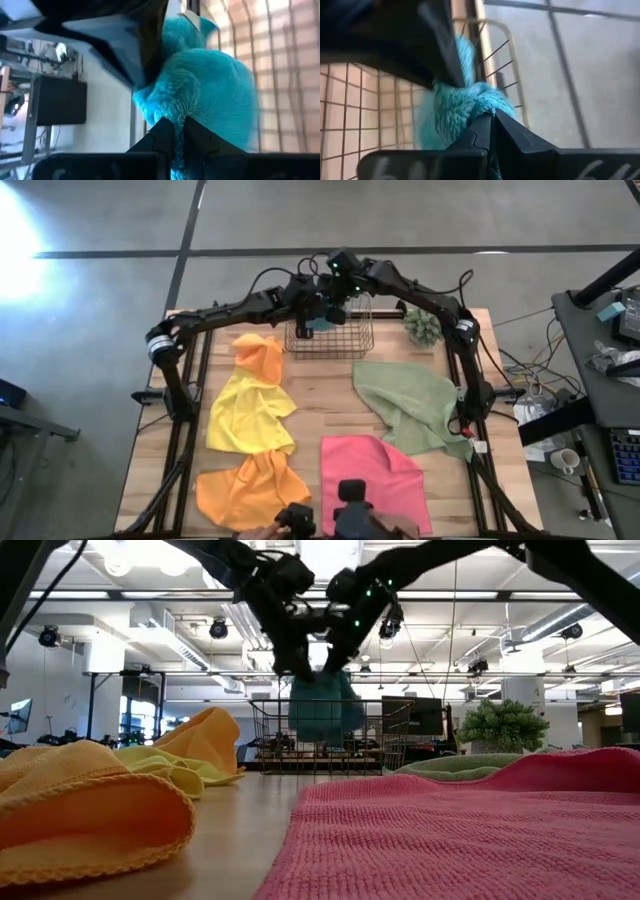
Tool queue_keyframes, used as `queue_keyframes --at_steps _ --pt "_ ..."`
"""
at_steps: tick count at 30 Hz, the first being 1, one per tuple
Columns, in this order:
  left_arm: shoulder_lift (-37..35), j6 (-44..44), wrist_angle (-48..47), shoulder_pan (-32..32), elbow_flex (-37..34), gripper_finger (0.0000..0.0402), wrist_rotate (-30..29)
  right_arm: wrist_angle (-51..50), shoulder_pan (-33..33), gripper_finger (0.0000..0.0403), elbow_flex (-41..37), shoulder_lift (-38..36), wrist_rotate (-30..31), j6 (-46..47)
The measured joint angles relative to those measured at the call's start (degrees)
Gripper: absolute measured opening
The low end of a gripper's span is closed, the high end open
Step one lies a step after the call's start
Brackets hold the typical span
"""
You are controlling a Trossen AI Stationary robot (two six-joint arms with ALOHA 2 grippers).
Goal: Fold microfiber towels
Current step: Put the blue microfiber cloth into the wire basket
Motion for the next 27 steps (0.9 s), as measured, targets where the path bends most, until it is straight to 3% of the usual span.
queue_keyframes --at_steps 5,19,24,27 --pt "1.97 2.55 0.88 1.12 0.06 0.0012 -3.35 1.47 -2.20 0.0008 -0.28 2.43 -3.30 -3.18" --pt "5.54 3.00 2.02 3.63 0.55 0.0012 -2.97 7.49 -4.24 0.0008 -0.56 5.64 -3.75 -9.36" --pt "5.72 -0.12 -0.50 2.90 0.51 0.0012 -1.60 6.48 -4.19 0.0008 -1.72 6.33 -6.97 -10.95" --pt "5.81 -4.01 -3.46 2.76 0.45 0.0012 2.67 5.57 -3.95 0.0008 -1.96 7.08 -8.56 -10.96"
